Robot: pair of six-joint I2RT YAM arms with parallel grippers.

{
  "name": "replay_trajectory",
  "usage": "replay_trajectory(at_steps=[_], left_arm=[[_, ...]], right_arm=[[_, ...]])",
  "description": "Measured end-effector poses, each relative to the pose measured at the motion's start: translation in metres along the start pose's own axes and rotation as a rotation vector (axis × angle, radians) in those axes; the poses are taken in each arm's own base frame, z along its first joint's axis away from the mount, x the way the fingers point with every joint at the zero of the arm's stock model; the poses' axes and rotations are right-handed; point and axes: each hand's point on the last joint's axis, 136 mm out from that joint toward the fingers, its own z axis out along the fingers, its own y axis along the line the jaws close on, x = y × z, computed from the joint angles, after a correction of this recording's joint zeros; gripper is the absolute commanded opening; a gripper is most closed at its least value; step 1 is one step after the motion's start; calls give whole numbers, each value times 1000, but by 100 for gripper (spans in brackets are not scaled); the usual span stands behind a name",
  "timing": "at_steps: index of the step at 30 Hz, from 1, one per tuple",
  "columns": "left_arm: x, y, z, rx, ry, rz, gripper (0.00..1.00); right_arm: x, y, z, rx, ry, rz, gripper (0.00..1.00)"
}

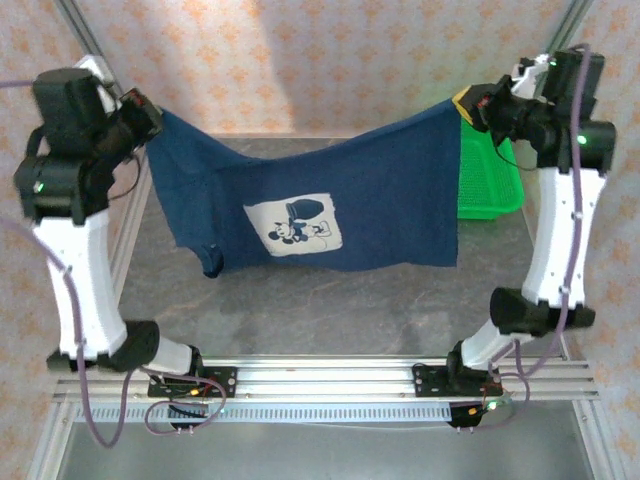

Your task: Fold and stack the t-shirts

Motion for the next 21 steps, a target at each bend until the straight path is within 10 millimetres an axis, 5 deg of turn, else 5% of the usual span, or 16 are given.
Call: replay_trajectory(at_steps=[5,10,15,21], left_arm=[[-31,-24,84,101,7,-85,0],[-64,-23,123,189,-57,-214,0],[-105,-21,106,279,-166,-273,0],[-137,-28,50,357,-277,-237,0]], right_arm=[[-55,-17,68,-33,0,14,0],[-93,-3,96,-162,-64,16,0],[-112,33,85,-296,-136,-27,0],[-115,46,71,-328,-168,-85,0]])
